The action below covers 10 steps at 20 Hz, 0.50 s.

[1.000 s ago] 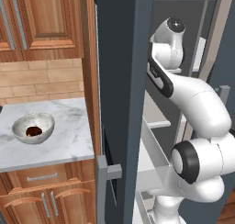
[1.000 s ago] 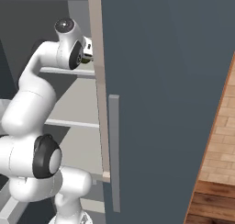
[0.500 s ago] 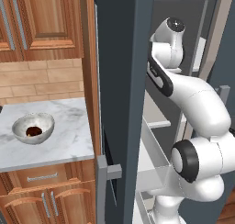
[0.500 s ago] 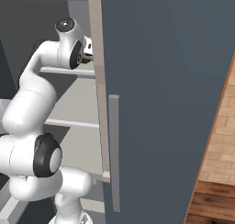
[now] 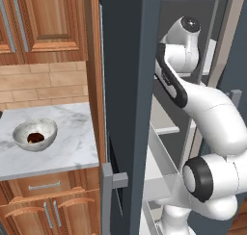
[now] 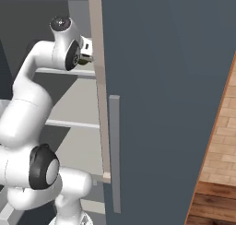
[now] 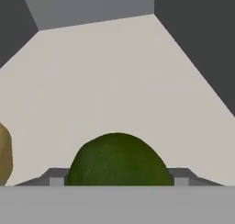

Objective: Take the potato, steak, and lime from the freezer and place them in the bowl on the counter.

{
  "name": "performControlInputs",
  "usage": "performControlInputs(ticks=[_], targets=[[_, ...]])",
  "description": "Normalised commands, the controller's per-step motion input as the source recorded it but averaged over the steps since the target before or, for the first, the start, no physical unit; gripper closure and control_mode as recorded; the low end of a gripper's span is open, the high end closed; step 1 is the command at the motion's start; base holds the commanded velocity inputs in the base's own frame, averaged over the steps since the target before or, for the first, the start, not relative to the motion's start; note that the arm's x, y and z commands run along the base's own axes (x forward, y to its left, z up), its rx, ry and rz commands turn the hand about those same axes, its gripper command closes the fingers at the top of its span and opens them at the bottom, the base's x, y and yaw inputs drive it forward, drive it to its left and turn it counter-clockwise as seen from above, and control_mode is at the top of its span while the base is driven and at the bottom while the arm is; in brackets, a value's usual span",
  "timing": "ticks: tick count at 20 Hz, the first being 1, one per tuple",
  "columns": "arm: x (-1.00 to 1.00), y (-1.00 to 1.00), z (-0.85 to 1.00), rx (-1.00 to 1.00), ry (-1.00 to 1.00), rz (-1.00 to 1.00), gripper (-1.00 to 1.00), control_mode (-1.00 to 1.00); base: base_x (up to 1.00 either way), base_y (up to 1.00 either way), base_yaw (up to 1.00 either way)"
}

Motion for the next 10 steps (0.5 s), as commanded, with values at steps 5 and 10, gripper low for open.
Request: performControlInputs(ticks=[5, 10], targets=[[-0.69, 0.00, 0.15, 0.00, 0.00, 0.00, 1.00, -1.00, 0.00, 0.00, 0.00], [-0.73, 0.00, 0.18, 0.00, 0.00, 0.00, 1.00, -1.00, 0.00, 0.00, 0.00]])
